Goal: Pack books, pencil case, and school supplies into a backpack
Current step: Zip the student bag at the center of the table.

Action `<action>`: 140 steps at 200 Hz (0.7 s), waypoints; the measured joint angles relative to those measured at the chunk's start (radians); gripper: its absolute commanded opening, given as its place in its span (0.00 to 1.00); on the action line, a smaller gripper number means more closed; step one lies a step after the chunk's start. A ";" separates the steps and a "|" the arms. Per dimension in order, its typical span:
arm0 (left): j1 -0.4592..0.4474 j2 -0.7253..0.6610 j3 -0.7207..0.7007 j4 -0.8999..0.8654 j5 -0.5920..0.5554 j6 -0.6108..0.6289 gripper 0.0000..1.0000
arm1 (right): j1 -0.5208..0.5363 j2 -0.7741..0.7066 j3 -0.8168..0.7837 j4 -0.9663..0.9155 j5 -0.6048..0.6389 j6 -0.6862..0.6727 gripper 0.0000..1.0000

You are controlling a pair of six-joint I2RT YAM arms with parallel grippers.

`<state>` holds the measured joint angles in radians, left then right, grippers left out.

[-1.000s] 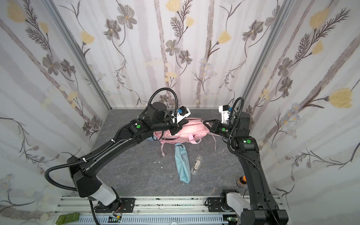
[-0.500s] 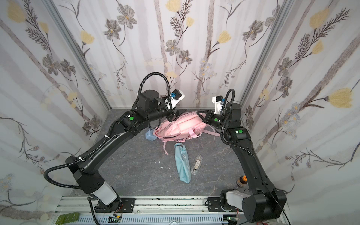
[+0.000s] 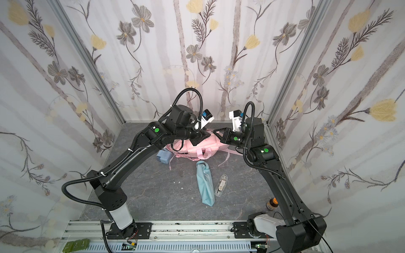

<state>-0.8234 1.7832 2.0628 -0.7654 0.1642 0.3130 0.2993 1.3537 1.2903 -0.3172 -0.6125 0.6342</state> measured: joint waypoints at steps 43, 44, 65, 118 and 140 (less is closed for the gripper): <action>0.000 0.000 0.000 -0.014 0.000 0.036 0.00 | 0.003 0.000 0.021 -0.030 0.015 -0.007 0.00; 0.000 0.000 0.000 -0.014 0.000 0.036 0.00 | 0.003 0.000 0.021 -0.031 0.016 -0.007 0.00; 0.000 -0.010 -0.010 -0.006 -0.004 0.051 0.00 | 0.002 0.000 0.031 -0.047 0.018 -0.010 0.00; 0.006 -0.090 -0.130 0.103 -0.028 0.092 0.00 | -0.036 0.044 0.048 -0.047 -0.051 -0.026 0.00; 0.018 -0.137 -0.204 0.174 -0.025 0.105 0.00 | -0.060 0.074 0.053 -0.037 -0.105 -0.027 0.00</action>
<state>-0.8055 1.6463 1.8584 -0.5915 0.1394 0.4179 0.2398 1.4273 1.3434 -0.3542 -0.7177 0.6075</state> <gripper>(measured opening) 0.052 0.062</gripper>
